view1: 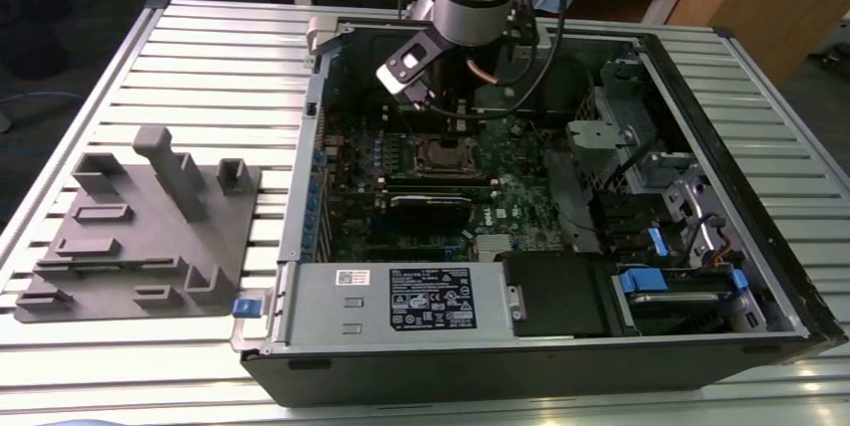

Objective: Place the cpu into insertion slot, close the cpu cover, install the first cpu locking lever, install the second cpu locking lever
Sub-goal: 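Close the cpu cover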

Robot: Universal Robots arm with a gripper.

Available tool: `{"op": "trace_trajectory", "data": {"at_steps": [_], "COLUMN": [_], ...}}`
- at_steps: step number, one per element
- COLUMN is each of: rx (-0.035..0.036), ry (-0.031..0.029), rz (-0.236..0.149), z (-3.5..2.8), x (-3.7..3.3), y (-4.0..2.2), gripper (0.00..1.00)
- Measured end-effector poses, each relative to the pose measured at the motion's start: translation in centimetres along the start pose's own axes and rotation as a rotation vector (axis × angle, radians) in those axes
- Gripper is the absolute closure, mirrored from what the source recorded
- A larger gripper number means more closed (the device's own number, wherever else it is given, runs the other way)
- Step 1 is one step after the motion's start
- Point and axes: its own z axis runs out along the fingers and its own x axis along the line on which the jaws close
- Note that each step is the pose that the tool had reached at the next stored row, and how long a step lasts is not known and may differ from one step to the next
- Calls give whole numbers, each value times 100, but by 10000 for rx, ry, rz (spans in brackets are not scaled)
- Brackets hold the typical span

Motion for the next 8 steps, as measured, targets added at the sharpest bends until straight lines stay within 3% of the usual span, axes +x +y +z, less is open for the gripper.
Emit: {"op": "trace_trajectory", "data": {"at_steps": [4,8], "rx": [2,-1], "ry": [-5,-5], "rz": [1,0], "z": [22,36], "x": [-1,-2], "y": [-6,-59], "gripper": [89,89]}}
